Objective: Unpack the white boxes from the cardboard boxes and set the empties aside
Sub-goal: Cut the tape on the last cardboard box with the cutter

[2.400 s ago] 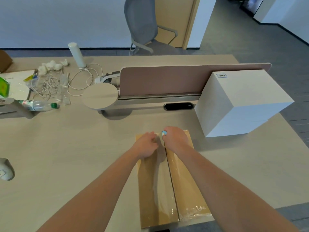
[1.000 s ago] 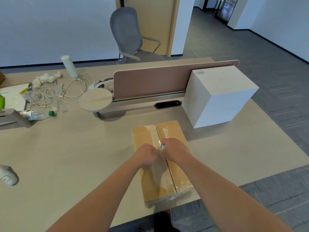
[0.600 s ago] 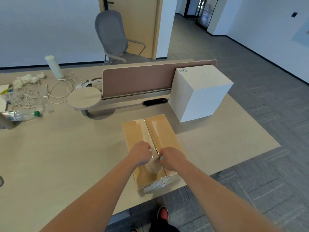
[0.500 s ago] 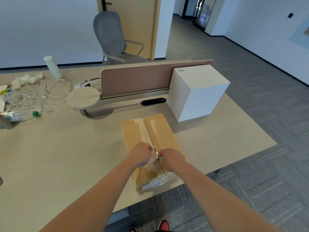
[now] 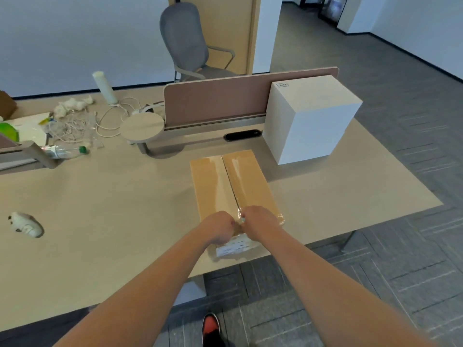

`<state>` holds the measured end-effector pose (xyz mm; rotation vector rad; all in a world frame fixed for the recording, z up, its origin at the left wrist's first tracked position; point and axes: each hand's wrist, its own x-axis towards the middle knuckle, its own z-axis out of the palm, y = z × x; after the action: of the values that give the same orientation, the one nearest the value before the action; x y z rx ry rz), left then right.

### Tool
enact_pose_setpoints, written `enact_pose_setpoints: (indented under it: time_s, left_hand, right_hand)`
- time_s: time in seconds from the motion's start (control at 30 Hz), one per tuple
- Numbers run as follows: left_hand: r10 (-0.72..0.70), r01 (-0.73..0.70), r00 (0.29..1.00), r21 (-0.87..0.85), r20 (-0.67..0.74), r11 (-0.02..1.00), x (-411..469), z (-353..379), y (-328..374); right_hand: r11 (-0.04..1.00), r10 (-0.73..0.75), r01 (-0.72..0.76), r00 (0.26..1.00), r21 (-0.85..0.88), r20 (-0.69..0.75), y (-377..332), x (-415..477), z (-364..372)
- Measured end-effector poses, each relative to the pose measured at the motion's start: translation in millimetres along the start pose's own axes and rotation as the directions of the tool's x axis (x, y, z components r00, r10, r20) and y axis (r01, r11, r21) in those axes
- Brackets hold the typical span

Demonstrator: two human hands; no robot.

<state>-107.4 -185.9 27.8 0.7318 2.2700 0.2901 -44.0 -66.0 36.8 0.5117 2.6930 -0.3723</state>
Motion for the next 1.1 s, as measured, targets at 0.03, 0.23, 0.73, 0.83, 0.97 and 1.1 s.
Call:
enact_pose_setpoints:
  time_s: [0.03,0.23,0.73,0.83,0.97,1.1]
  left_hand:
    - [-0.001,0.001,1.000,-0.013,-0.007,1.000,-2.7,3.3,0.7]
    - [0.016,-0.017,1.000,-0.042,-0.018,0.999,-22.7,20.0,11.0]
    - [0.050,-0.041,0.990,0.072,-0.130,0.997,-22.5,10.3,19.9]
    - [0.177,-0.145,0.974,0.205,-0.145,0.968,-7.8,-1.8,20.9]
    - [0.349,-0.331,0.937,0.269,-0.018,0.904,10.1,-5.9,8.1]
    - [0.434,-0.420,0.898,0.427,0.067,0.801,19.5,-9.9,-14.6]
  right_hand:
    - [1.000,-0.006,0.006,1.000,-0.008,-0.006,1.1,-4.5,1.9]
    - [0.998,-0.063,0.061,0.997,-0.023,-0.047,8.7,-34.2,10.2]
    - [0.946,0.144,-0.129,0.989,0.298,-0.029,52.2,-72.4,34.7]
    - [0.791,0.277,-0.191,0.959,0.582,-0.062,57.0,-65.8,33.1]
    - [0.510,0.475,-0.262,0.880,0.819,-0.015,53.3,-66.6,36.0]
    - [0.135,0.613,-0.260,0.780,0.956,0.125,28.6,-74.6,57.4]
